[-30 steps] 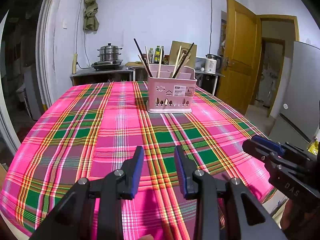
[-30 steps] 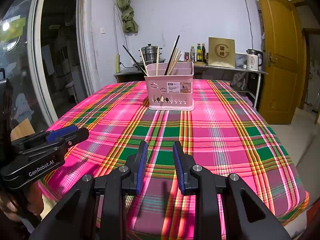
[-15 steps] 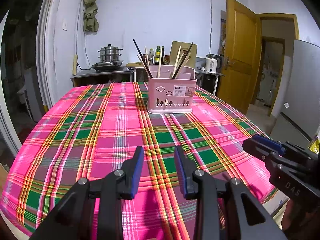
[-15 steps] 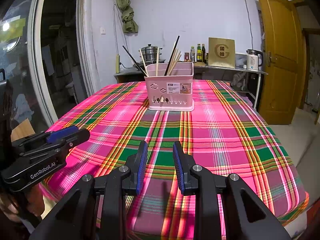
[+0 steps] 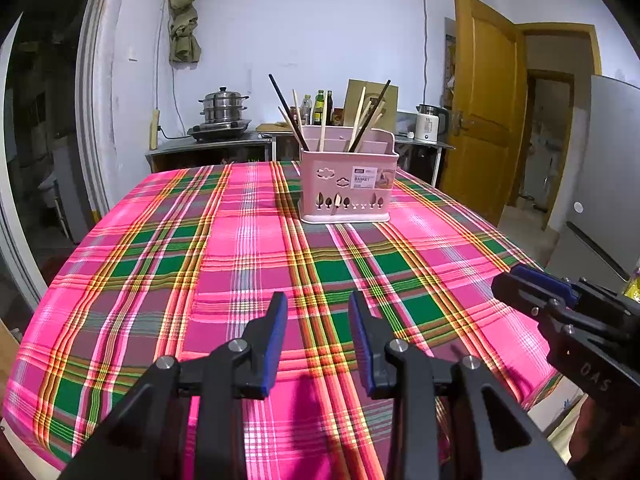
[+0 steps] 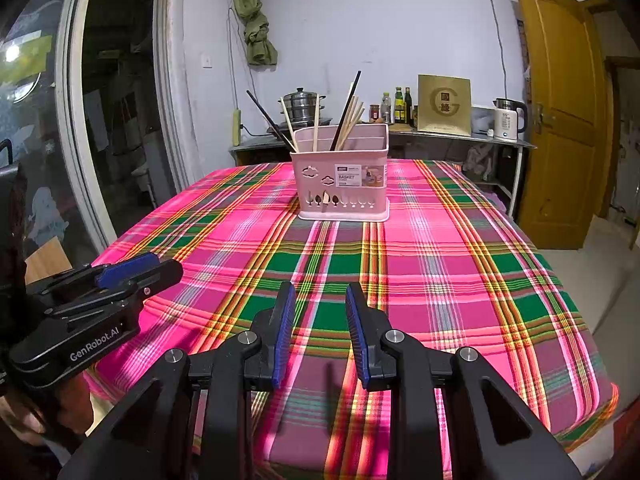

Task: Organize utensils

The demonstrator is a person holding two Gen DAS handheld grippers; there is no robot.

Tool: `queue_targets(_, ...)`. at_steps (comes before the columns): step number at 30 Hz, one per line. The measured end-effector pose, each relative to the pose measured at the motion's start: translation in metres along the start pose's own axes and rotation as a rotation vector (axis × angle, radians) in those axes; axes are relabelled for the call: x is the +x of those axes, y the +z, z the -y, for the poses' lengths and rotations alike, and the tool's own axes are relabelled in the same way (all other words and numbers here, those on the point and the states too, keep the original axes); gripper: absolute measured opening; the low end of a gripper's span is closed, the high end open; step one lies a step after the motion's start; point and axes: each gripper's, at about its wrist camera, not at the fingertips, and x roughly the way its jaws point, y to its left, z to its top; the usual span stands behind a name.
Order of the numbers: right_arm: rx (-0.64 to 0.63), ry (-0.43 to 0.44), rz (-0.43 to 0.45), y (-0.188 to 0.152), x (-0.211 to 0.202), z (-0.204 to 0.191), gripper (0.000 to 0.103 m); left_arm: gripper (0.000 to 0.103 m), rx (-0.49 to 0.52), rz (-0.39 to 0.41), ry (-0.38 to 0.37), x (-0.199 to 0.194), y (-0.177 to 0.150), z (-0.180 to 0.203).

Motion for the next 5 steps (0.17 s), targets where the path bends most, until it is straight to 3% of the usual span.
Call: queue_targets(5, 0.002, -0.003, 0.002, -0.0004, 0.0002, -0.001, 0.027, 0.033, -0.002, -0.001, -0.004, -0.0004, -0.0007, 0.0003)
